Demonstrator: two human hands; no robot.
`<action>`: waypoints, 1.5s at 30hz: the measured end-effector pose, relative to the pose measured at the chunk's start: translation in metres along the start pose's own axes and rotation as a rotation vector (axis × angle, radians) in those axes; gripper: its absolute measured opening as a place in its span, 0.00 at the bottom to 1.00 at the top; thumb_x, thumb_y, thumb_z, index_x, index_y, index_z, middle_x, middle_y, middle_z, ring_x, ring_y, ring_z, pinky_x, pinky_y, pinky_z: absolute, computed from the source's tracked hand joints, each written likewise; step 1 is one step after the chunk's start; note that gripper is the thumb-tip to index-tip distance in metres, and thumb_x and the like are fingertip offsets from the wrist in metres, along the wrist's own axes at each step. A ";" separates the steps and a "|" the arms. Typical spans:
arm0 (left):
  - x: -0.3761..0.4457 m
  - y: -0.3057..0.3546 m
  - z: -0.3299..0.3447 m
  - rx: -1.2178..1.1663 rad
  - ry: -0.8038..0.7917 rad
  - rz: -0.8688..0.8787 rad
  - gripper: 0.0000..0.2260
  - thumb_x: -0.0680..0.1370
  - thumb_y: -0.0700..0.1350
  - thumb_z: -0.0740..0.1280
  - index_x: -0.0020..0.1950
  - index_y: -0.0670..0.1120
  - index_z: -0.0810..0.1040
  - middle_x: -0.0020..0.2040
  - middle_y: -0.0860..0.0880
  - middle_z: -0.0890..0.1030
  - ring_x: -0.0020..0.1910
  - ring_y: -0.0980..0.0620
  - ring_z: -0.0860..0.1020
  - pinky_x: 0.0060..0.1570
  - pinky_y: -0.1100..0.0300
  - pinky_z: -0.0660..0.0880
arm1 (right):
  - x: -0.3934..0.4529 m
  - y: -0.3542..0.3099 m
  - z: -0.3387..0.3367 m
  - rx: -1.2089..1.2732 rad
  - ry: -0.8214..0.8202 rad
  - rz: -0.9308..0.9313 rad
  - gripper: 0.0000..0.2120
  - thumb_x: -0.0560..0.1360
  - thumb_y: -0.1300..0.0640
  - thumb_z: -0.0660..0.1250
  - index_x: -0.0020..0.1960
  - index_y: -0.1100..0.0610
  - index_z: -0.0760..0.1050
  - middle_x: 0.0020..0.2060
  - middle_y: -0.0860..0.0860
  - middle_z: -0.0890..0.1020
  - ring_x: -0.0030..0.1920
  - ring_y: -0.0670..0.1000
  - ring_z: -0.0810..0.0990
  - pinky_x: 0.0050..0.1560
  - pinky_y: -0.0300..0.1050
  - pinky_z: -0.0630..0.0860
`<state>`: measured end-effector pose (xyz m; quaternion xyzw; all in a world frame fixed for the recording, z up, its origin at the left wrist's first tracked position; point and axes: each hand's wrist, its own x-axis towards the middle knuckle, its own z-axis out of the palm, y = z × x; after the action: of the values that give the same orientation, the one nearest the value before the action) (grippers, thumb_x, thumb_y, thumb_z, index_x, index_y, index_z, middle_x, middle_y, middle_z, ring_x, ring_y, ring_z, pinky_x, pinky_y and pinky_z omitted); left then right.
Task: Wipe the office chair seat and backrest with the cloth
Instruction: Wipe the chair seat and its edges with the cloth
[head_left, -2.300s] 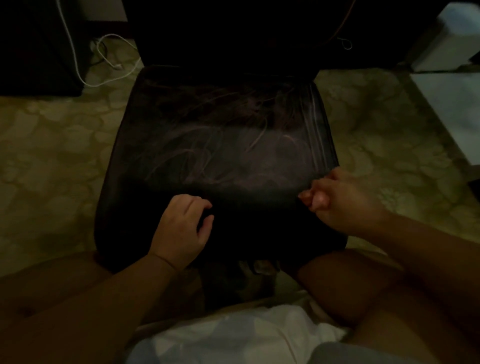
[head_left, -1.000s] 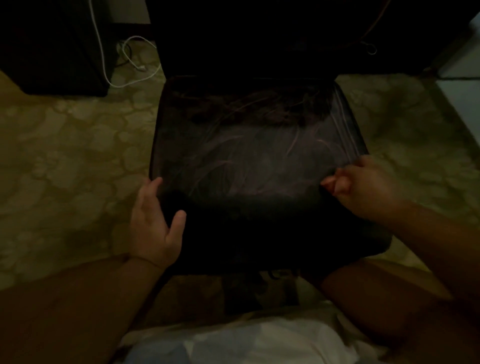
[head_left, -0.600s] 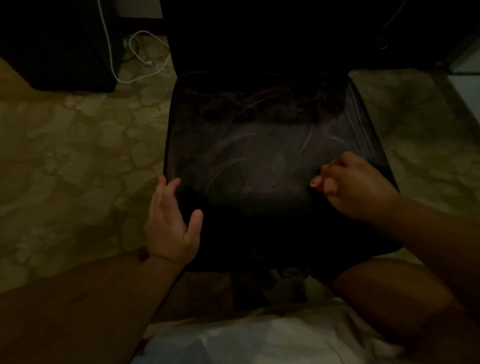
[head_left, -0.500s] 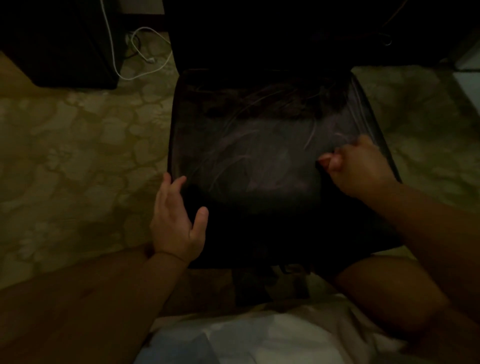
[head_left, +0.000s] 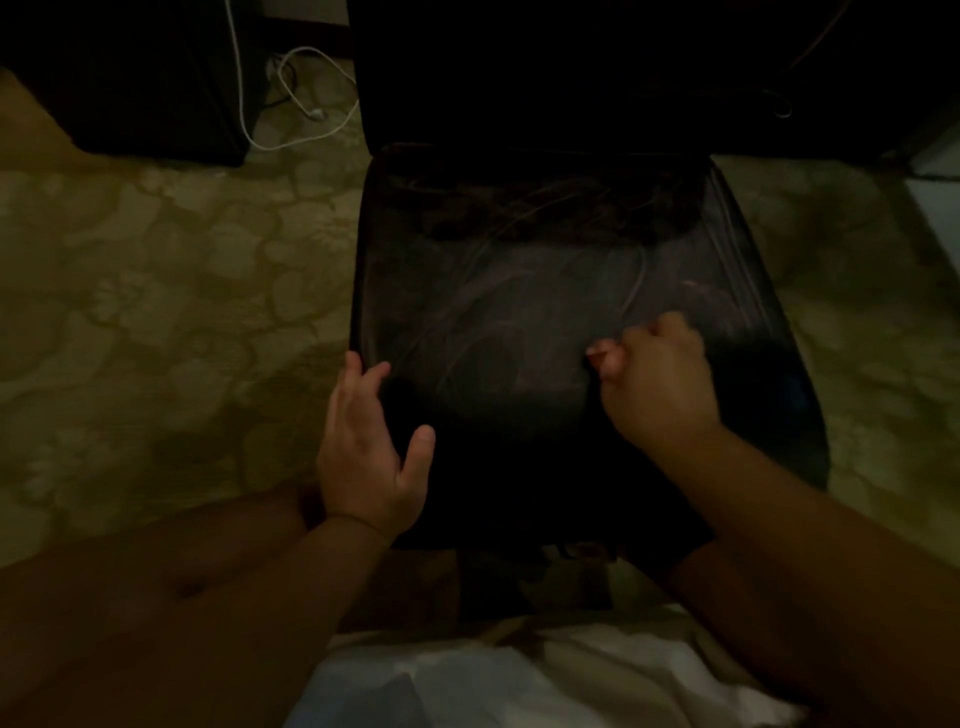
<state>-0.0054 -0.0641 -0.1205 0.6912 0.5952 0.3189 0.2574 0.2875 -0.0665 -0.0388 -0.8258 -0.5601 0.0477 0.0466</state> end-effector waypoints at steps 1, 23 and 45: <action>-0.001 0.000 0.000 -0.003 -0.002 0.000 0.33 0.79 0.63 0.59 0.81 0.50 0.62 0.84 0.44 0.60 0.81 0.41 0.63 0.72 0.37 0.68 | -0.016 -0.008 0.001 0.047 -0.039 -0.082 0.06 0.74 0.56 0.72 0.49 0.57 0.81 0.53 0.59 0.76 0.51 0.63 0.76 0.55 0.52 0.77; -0.006 -0.002 0.013 -0.030 0.092 0.046 0.37 0.81 0.70 0.51 0.80 0.45 0.63 0.82 0.42 0.63 0.80 0.40 0.64 0.73 0.39 0.67 | 0.020 -0.056 0.009 0.012 -0.033 -0.091 0.08 0.76 0.53 0.71 0.49 0.57 0.82 0.53 0.58 0.75 0.50 0.62 0.78 0.52 0.51 0.78; 0.005 -0.005 0.008 -0.115 0.123 0.098 0.41 0.82 0.70 0.49 0.84 0.43 0.54 0.83 0.42 0.63 0.81 0.42 0.63 0.72 0.39 0.68 | 0.017 -0.119 0.009 0.191 -0.310 -0.780 0.14 0.73 0.46 0.69 0.57 0.48 0.83 0.56 0.51 0.75 0.52 0.54 0.79 0.51 0.52 0.82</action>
<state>-0.0021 -0.0583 -0.1292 0.6827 0.5559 0.4068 0.2438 0.1835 -0.0068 -0.0327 -0.5273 -0.8237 0.2017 0.0524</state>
